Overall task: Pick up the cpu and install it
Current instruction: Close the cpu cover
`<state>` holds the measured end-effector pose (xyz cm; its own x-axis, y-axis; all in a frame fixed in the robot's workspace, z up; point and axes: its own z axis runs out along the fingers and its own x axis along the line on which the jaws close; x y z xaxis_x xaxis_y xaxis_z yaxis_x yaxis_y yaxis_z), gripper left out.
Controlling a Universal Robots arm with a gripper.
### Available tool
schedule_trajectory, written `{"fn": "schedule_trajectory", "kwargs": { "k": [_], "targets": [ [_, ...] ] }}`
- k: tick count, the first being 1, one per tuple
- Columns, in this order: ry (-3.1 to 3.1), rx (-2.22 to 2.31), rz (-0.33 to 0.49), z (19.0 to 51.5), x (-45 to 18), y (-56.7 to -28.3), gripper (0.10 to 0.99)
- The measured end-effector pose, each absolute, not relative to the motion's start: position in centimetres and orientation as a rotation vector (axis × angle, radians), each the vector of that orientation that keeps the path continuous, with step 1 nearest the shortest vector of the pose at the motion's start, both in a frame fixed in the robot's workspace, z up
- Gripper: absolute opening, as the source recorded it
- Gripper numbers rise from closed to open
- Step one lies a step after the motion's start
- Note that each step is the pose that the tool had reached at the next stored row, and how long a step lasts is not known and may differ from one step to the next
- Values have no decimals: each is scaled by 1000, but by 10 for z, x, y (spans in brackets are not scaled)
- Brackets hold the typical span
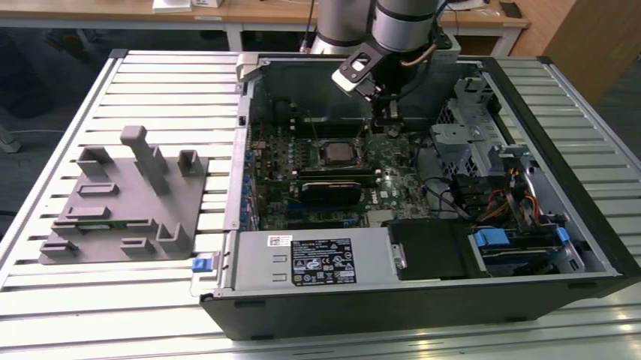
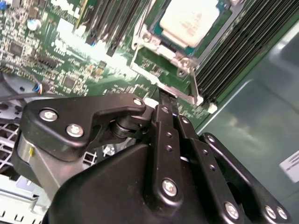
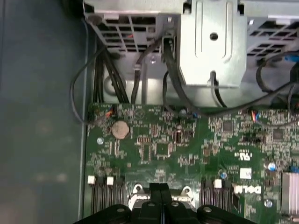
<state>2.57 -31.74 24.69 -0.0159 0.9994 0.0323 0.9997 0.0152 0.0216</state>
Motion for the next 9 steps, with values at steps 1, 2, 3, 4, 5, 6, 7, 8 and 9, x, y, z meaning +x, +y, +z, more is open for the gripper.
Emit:
{"fn": "schedule_trajectory", "kwargs": {
  "k": [1, 2, 3, 4, 5, 6, 7, 8, 9],
  "targets": [
    [-2233, -2198, -60, 247, 24, -317, 106],
    [-2233, -2198, -60, 247, 21, -317, 106],
    [-2232, -2198, -60, 246, 19, -317, 106],
    [-2233, -2198, -60, 246, 17, -317, 106],
    [-2233, -2198, -60, 246, 14, -317, 106],
    [-2233, -2198, -60, 246, 12, -316, 106],
    [-2232, -2199, -60, 245, 9, -316, 106],
    [-2233, -2198, -60, 245, 7, -316, 106],
    [-2233, -2198, -59, 244, 4, -316, 106]
  ]
}}
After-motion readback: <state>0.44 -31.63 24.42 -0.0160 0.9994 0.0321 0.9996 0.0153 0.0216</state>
